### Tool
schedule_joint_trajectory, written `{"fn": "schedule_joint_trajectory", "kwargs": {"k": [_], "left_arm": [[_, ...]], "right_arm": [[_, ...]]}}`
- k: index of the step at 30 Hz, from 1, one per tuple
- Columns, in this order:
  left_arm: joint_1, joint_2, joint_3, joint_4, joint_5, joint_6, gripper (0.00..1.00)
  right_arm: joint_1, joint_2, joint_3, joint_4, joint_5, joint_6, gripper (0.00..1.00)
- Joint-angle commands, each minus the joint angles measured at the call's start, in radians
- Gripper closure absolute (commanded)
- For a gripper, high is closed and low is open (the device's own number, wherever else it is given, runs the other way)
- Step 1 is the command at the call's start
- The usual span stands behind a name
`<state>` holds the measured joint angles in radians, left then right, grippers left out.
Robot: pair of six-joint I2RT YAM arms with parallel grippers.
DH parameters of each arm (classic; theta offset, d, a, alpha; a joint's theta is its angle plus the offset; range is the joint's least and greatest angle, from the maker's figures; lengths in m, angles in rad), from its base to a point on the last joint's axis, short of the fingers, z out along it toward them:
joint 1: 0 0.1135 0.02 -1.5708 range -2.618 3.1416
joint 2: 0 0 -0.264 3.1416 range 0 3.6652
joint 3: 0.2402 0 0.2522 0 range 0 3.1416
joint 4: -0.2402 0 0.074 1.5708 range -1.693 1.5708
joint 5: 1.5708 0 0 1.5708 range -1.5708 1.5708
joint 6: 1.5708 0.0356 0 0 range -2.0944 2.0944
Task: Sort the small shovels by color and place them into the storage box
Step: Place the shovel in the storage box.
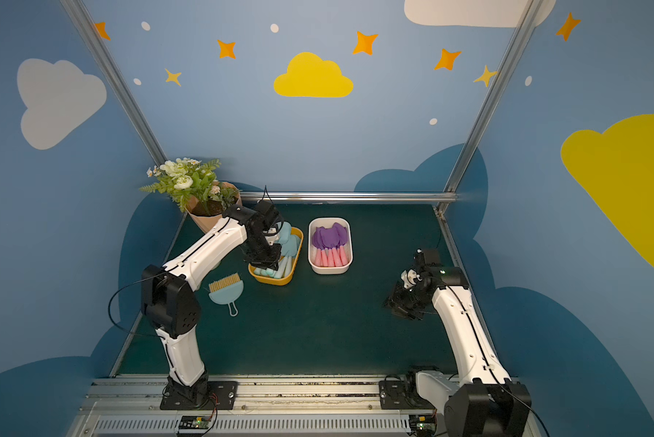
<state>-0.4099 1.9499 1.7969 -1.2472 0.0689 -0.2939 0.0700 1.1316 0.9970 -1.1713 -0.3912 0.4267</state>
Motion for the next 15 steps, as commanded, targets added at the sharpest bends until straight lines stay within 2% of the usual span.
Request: {"fn": "schedule_joint_trajectory", "kwargs": {"k": [1,15], "left_arm": [[0.023,0.046,0.051,0.009,-0.018,0.022,0.98],[0.085,0.186,0.093,0.009,-0.015,0.01,0.98]], "right_arm": [[0.007,0.005,0.026,0.001,-0.004,0.004,0.6],[0.01,0.035,0.029,0.015,-0.001,0.009,0.6]]}}
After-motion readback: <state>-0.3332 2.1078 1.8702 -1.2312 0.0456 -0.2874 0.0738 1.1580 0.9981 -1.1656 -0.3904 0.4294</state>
